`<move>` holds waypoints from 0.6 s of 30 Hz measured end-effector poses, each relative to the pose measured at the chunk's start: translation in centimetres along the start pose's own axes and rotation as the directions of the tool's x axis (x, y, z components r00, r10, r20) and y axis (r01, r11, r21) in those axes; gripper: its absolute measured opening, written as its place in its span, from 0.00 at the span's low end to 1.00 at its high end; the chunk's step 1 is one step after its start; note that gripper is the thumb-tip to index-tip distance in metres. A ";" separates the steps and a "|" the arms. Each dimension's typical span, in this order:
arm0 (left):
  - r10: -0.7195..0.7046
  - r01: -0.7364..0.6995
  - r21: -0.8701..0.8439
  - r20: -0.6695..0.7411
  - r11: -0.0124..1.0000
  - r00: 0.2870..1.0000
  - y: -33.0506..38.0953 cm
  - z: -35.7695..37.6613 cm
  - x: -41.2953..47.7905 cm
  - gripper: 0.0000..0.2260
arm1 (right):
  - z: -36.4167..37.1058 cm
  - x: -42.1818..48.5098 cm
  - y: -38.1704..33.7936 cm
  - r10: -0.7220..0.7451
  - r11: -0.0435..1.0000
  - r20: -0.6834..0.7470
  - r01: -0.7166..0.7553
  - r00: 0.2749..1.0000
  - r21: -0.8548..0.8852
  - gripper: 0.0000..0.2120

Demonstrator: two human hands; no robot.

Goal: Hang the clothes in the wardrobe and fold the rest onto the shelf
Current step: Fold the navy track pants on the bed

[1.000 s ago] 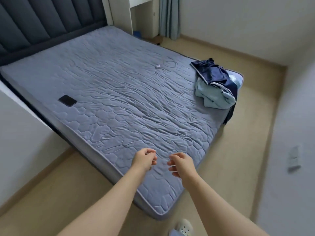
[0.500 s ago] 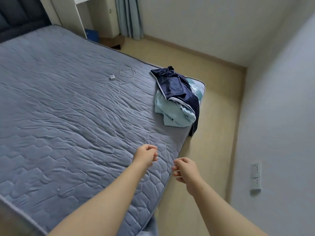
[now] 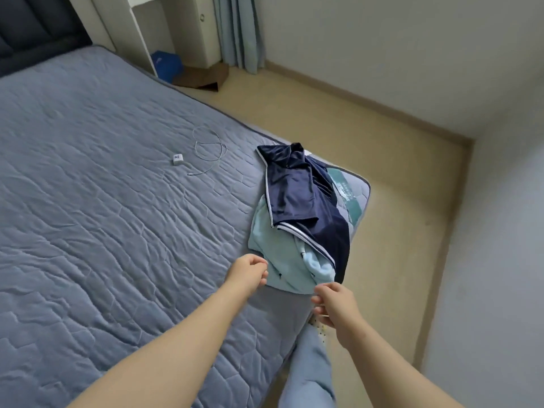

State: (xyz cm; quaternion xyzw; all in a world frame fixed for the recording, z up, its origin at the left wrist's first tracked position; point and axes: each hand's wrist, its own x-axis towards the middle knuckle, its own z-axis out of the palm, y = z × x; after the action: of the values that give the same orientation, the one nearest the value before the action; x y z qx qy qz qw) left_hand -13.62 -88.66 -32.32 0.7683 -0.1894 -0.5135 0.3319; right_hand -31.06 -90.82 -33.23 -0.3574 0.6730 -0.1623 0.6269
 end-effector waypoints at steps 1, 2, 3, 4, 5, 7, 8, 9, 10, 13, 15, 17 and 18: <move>-0.018 0.017 -0.021 -0.030 1.000 0.999 1.7 1.6 2.4 0.07 | -1.2 3.3 -1.9 0.003 1.000 0.014 -0.002 1.000 -0.028 0.06; -0.042 0.040 -0.046 -0.054 0.998 0.998 3.2 3.1 4.4 0.07 | -2.2 6.2 -3.7 0.003 0.998 0.032 -0.001 0.999 -0.070 0.06; -0.070 0.065 -0.072 -0.067 0.995 0.995 4.3 4.2 5.8 0.08 | -2.8 8.4 -5.2 0.004 0.994 0.041 0.000 0.999 -0.107 0.07; -0.109 0.101 -0.101 -0.072 0.990 0.991 5.4 5.3 7.1 0.08 | -3.3 10.6 -6.7 0.011 0.990 0.050 -0.004 0.999 -0.144 0.07; -0.159 0.150 -0.121 -0.068 0.981 0.985 6.4 6.4 8.4 0.08 | -3.7 12.5 -7.9 0.032 0.984 0.060 -0.020 0.998 -0.180 0.06; -0.253 0.240 -0.145 -0.074 0.960 0.965 7.9 7.8 10.5 0.08 | -4.2 15.3 -9.6 0.085 0.976 0.081 -0.066 0.993 -0.210 0.06; -0.294 0.276 -0.171 -0.093 0.946 0.951 8.8 8.5 12.0 0.07 | -4.5 17.4 -10.8 0.098 0.971 0.104 -0.073 0.990 -0.229 0.06; -0.320 0.296 -0.193 -0.107 0.935 0.941 9.5 9.0 13.2 0.07 | -4.6 19.1 -11.6 0.107 0.965 0.125 -0.073 0.986 -0.251 0.07; -0.339 0.308 -0.216 -0.121 0.926 0.933 9.9 9.4 14.5 0.07 | -4.5 20.8 -12.4 0.115 0.958 0.140 -0.073 0.983 -0.276 0.07; -0.366 0.322 -0.254 -0.150 0.912 0.919 10.6 11.1 19.5 0.08 | -3.3 27.0 -14.1 0.125 0.946 0.143 -0.075 0.982 -0.316 0.07; -0.387 0.342 -0.250 -0.159 0.906 0.908 10.4 12.0 22.2 0.08 | -2.5 30.7 -14.7 0.102 0.930 0.125 -0.049 0.987 -0.365 0.07; -0.409 0.362 -0.247 -0.178 0.899 0.895 9.7 12.7 24.4 0.07 | -1.6 33.8 -14.6 0.078 0.897 0.131 -0.012 0.988 -0.441 0.06; -0.419 0.370 -0.246 -0.187 0.896 0.889 9.4 12.7 24.9 0.06 | -1.1 34.8 -14.6 0.073 0.882 0.137 0.001 0.988 -0.472 0.05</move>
State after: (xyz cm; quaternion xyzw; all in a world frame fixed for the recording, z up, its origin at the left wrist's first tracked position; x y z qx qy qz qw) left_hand -14.80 -115.09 -45.45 0.8079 0.0657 -0.4924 0.3170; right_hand -26.62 -124.99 -48.61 -0.4973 0.6494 0.0450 0.5736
